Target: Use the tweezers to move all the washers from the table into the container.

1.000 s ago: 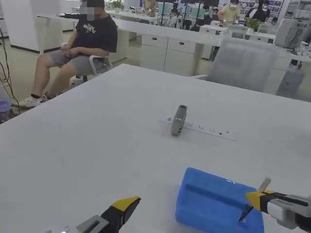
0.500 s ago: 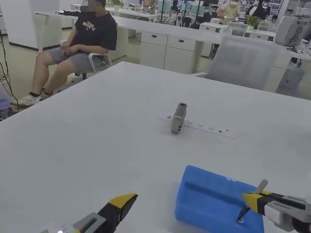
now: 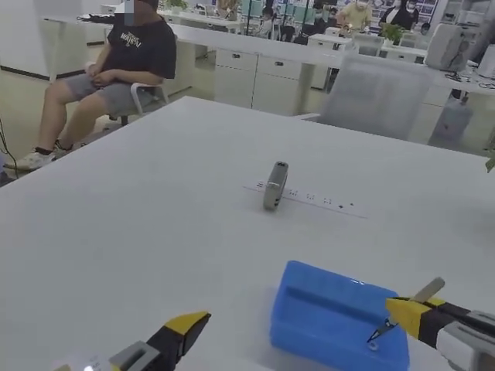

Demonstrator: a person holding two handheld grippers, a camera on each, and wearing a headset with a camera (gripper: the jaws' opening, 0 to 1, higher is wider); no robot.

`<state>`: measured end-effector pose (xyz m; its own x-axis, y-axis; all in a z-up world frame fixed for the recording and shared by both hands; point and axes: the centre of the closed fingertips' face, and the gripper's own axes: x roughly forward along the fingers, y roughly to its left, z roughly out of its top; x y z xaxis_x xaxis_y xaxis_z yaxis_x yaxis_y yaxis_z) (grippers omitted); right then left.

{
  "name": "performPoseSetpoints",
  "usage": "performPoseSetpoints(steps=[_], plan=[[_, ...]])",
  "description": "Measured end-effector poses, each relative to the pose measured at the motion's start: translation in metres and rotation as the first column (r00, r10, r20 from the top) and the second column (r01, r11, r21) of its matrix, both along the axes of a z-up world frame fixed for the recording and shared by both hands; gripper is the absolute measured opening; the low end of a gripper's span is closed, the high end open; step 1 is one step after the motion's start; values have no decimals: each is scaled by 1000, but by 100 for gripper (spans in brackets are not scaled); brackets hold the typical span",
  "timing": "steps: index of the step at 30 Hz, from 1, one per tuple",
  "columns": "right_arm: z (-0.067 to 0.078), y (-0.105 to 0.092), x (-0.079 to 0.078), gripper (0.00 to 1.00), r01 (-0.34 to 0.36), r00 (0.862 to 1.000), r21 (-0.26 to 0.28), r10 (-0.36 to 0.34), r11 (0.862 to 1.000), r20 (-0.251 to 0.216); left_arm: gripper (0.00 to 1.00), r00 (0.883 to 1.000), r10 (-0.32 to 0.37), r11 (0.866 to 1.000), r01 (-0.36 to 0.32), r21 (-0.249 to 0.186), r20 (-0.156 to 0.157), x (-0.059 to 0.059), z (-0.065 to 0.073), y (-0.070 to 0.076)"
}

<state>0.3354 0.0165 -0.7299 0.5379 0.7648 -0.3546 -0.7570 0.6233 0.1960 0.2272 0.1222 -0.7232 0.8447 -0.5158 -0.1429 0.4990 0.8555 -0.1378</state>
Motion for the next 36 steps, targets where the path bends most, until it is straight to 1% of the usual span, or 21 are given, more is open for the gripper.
performPoseSetpoints(steps=[2,3,5,6,8,10,11,13,17,23,27,32,36], plan=[[-1,3,-8,3,2,1000,25,-1,1000,-18,87,1000,0,1000,0,-2,-3,0,0,0],[-2,4,-10,3,-1,1000,28,1,1000,-21,87,1000,0,1000,0,-2,-4,0,0,0],[-8,7,-17,3,-8,999,23,9,1000,-33,87,1000,-1,1000,1,0,-3,0,-1,0],[-14,9,-20,3,-18,999,10,19,1000,-39,87,1000,-3,1000,3,-2,-5,0,-1,0],[-24,9,-24,3,-25,998,4,25,1000,-63,87,1000,-3,1000,3,1,-6,-1,-1,0],[-32,9,-26,3,-27,997,-4,26,1000,-76,86,1000,-5,1000,5,3,-8,-1,-2,0],[-39,8,-27,3,-26,995,-9,25,1000,-96,86,1000,-5,1000,5,3,-9,-1,-2,0],[-47,7,-28,3,-24,993,-16,22,1000,-114,86,1000,-5,1000,5,6,-10,-1,-2,0],[-58,6,-29,3,-18,989,-13,16,1000,-145,86,1000,-5,1000,5,8,-10,-1,-3,0],[-70,6,-28,3,-17,986,-29,12,999,-164,86,1000,-4,1000,5,13,-18,-1,-4,0],[-74,6,-28,3,-17,985,-37,10,999,-172,86,1000,-4,1000,4,15,-20,-1,-5,0],[-75,7,-30,3,-23,987,-46,15,999,-163,85,1000,-6,1000,6,23,-27,-1,-6,0],[-73,12,-35,3,-48,989,-65,38,997,-143,85,1000,-6,1000,7,26,-30,-1,-7,0]])
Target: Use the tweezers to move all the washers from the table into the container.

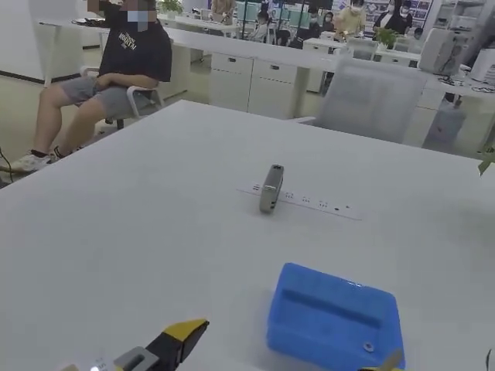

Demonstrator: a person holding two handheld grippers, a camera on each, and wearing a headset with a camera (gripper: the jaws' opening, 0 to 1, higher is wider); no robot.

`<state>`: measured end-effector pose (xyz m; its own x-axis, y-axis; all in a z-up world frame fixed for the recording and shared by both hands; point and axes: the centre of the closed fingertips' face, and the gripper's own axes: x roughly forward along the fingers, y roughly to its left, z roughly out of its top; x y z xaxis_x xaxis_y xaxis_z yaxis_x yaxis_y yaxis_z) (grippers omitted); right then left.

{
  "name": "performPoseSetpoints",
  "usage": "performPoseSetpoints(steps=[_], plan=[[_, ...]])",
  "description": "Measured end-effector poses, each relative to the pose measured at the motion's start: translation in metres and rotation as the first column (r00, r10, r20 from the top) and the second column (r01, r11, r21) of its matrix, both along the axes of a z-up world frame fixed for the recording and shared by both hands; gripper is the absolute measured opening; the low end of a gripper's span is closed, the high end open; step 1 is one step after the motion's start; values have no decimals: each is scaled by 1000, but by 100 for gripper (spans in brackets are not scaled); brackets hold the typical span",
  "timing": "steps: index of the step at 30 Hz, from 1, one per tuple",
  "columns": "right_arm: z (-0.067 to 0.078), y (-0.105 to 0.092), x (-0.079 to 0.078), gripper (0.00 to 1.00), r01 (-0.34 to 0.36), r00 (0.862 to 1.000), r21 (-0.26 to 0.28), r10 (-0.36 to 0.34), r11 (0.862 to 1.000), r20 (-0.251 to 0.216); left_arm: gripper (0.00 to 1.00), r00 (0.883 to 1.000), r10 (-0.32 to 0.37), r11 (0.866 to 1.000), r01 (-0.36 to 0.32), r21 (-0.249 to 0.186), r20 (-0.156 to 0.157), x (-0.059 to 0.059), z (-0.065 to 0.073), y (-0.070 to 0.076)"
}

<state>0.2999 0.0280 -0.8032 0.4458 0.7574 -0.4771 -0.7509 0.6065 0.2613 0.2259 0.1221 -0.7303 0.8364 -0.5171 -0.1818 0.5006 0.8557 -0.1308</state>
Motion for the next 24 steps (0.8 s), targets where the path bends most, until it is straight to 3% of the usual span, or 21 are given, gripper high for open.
performPoseSetpoints(steps=[8,12,18,22,24], plan=[[0,12,-13,3,-87,994,-76,92,993,62,85,1000,-8,1000,8,5,-4,0,-1,-1],[-1,20,-18,3,-155,980,-142,170,978,101,84,1000,-14,1000,14,13,-11,-1,-3,-2],[-3,23,-19,3,-186,964,-221,222,957,149,84,1000,-16,1000,16,21,-20,-1,-5,-2],[-4,21,-15,2,-172,969,-222,206,960,139,83,1000,-17,1000,17,22,-21,-1,-5,-2],[-4,20,-12,2,-143,980,-186,166,972,113,83,1000,-18,1000,18,22,-21,-2,-5,-2]])
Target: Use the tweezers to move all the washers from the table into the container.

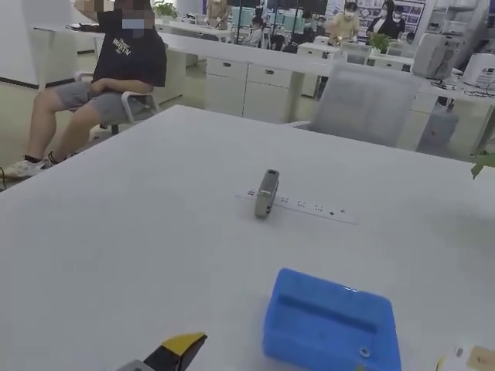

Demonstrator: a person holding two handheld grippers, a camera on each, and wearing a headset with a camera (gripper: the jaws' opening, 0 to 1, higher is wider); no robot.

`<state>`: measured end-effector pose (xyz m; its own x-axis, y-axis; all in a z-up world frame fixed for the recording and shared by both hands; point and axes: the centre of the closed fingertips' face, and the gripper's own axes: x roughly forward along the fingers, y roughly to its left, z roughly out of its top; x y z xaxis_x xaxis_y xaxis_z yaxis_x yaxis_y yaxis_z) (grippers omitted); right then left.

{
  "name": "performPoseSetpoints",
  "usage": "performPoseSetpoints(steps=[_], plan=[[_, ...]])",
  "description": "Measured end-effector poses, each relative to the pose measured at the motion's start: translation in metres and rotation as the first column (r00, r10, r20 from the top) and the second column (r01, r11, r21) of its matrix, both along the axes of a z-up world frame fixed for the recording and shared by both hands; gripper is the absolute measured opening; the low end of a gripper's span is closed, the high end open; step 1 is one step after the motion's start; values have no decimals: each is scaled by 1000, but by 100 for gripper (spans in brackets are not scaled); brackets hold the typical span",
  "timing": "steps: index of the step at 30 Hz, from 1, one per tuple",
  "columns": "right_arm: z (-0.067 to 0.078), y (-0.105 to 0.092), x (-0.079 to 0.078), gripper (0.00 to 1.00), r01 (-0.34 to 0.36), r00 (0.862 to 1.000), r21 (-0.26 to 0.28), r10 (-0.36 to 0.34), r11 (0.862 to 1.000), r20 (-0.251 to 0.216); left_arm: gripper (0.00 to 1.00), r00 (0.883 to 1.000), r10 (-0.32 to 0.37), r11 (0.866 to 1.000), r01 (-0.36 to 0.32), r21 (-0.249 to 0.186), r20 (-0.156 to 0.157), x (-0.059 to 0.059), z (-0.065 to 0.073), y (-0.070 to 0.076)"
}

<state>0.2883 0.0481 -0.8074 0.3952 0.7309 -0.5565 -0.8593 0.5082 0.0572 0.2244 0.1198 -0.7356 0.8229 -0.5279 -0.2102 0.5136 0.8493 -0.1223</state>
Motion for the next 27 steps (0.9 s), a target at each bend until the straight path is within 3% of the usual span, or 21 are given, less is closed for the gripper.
performPoseSetpoints(steps=[5,9,18,25,27], plan=[[2,-5,10,2,99,991,88,-90,991,-96,83,1000,1,1000,-1,-1,-3,0,-1,0],[22,-10,17,2,120,990,153,-106,981,-94,83,1000,3,1000,-3,4,-6,0,-1,1],[64,-21,39,2,141,989,237,-128,961,-70,82,1000,7,1000,-7,4,-7,0,-2,1],[80,-26,63,2,172,985,289,-159,942,-69,82,1000,7,1000,-7,7,-13,0,-3,2],[80,-29,76,2,195,981,291,-184,937,-64,82,1000,7,1000,-7,12,-16,0,-4,2]])
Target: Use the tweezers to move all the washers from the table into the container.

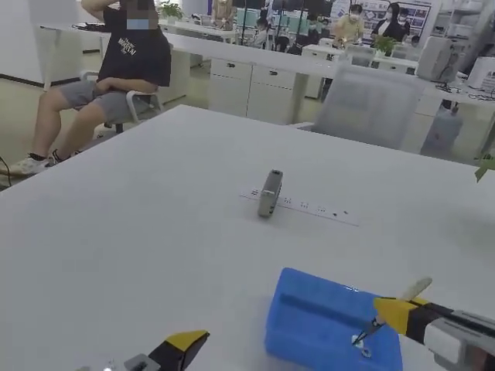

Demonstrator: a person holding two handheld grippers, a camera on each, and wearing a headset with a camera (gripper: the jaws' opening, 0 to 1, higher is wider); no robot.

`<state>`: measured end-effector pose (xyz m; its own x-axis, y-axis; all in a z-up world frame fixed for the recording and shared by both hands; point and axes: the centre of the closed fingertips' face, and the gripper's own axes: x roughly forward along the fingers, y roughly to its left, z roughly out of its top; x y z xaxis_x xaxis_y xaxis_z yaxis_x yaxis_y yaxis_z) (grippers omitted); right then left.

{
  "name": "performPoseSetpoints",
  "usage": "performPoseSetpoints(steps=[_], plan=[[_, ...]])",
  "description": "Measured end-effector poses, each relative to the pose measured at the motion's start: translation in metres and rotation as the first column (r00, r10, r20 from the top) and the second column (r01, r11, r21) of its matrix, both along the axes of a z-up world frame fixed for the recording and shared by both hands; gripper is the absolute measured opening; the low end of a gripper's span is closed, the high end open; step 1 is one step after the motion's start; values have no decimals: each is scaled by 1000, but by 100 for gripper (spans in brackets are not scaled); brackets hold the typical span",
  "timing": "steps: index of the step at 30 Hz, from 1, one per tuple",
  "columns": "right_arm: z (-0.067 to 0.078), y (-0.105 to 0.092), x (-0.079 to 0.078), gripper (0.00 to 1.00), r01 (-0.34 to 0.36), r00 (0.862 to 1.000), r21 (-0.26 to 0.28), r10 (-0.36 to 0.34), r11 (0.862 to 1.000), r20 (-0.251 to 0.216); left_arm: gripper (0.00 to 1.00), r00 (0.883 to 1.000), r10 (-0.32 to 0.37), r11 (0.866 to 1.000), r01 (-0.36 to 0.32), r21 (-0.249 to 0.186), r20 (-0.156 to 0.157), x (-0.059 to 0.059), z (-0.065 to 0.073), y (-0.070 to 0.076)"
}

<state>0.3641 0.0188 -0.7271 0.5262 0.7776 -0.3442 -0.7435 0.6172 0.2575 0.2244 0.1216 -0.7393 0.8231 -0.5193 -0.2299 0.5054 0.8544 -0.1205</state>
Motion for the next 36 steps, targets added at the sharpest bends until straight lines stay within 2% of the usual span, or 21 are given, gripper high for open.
performPoseSetpoints(steps=[6,12,16,20,31,36], plan=[[-13,-2,27,2,35,999,-13,-35,999,-24,81,1000,0,1000,0,1,-7,0,-1,0],[-39,-4,40,2,47,996,-62,-51,997,-74,80,1000,3,1000,-3,9,-15,0,-4,1],[-57,-4,41,2,39,994,-96,-49,995,-98,79,1000,6,1000,-6,14,-18,1,-4,2],[-64,-2,45,2,28,993,-108,-40,994,-109,79,1000,4,1000,-3,16,-24,0,-6,2],[-75,3,49,2,-5,995,-159,-11,987,-101,78,1000,-6,1000,7,22,-29,-1,-6,0],[-76,4,45,2,-28,996,-184,11,983,-89,78,999,-5,1000,6,25,-32,0,-7,1]])
